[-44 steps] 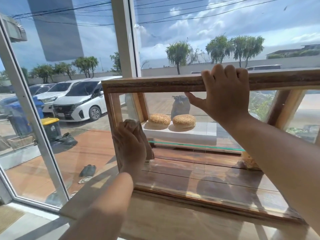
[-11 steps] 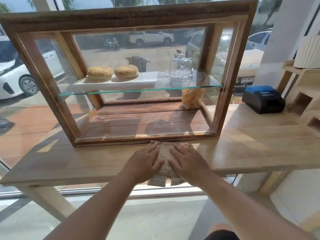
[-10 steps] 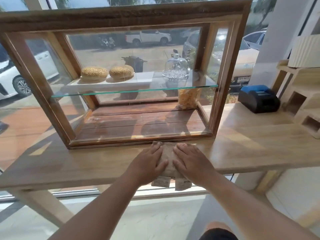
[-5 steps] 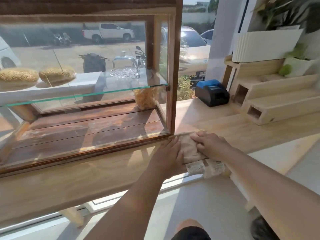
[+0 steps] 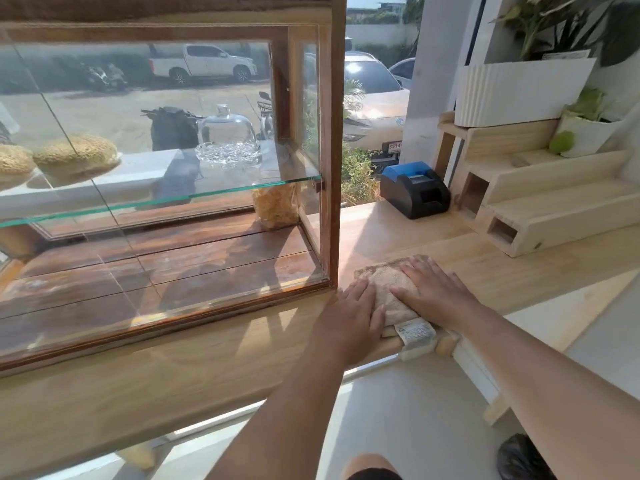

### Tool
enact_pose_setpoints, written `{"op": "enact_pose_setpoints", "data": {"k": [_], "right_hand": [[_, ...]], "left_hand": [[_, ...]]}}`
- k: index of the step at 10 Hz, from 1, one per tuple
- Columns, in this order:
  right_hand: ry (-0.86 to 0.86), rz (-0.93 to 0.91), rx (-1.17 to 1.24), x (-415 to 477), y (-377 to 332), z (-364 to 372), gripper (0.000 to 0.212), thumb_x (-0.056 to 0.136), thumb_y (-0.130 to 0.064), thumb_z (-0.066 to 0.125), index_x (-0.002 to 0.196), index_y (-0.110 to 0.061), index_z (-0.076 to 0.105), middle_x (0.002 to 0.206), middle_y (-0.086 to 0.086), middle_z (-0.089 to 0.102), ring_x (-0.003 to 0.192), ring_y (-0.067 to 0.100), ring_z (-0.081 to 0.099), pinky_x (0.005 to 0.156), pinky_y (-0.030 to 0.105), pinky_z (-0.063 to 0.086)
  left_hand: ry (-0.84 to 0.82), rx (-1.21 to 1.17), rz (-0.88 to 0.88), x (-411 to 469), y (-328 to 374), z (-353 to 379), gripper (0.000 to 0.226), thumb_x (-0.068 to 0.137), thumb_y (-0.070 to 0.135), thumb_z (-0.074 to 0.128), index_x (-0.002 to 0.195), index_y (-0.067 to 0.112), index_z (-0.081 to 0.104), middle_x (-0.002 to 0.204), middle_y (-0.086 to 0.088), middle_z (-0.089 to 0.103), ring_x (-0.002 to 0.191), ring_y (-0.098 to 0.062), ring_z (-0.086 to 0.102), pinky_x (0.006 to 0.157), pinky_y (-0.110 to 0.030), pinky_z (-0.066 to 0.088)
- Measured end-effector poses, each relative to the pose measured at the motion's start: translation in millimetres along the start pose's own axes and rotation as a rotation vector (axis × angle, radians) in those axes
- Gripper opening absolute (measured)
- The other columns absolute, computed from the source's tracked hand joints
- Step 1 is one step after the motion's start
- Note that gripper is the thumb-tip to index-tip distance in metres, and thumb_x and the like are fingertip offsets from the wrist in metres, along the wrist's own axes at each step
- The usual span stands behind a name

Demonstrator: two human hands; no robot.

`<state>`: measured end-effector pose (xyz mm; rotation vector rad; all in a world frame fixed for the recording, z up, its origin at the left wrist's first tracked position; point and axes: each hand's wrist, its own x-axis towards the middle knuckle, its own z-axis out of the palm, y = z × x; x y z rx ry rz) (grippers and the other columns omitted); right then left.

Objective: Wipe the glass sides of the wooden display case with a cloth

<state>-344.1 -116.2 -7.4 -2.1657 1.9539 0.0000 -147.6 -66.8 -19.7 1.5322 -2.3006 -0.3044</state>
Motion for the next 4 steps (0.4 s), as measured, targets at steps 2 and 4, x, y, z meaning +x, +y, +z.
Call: {"op": "enact_pose_setpoints", "data": {"k": [2,4], "right_hand": [[-0.048,0.058,-0.037,-0.7,-13.1,-6.5,0.067,0.101,-0.060,0.028,0.159,-0.031,0.011,0.166,-0.008,-0.006,0.153,0.017,-0.009,0.122,0.050,0.004],[0.208,-0.124,0.062,-22.8,-94.5,0.0,0.035,0.100,-0.042,0.040,0.120,-0.020,0.059,0.138,-0.001,0.055,0.129,0.020,0.044,0.114,0.044,0.026]], "left_hand": [[-0.056,0.090,0.006,-44.8,-24.0,-33.1,0.053,0.101,0.041,0.037,0.146,0.012,0.039,0.156,-0.005,0.033,0.144,-0.021,0.025,0.117,-0.035,0.018],[-0.010,0.201,-0.080,-102.9,-80.6,-61.3,0.047,0.096,0.042,0.040,0.133,0.016,0.050,0.145,-0.003,0.048,0.131,-0.024,0.043,0.106,-0.036,0.035]]}}
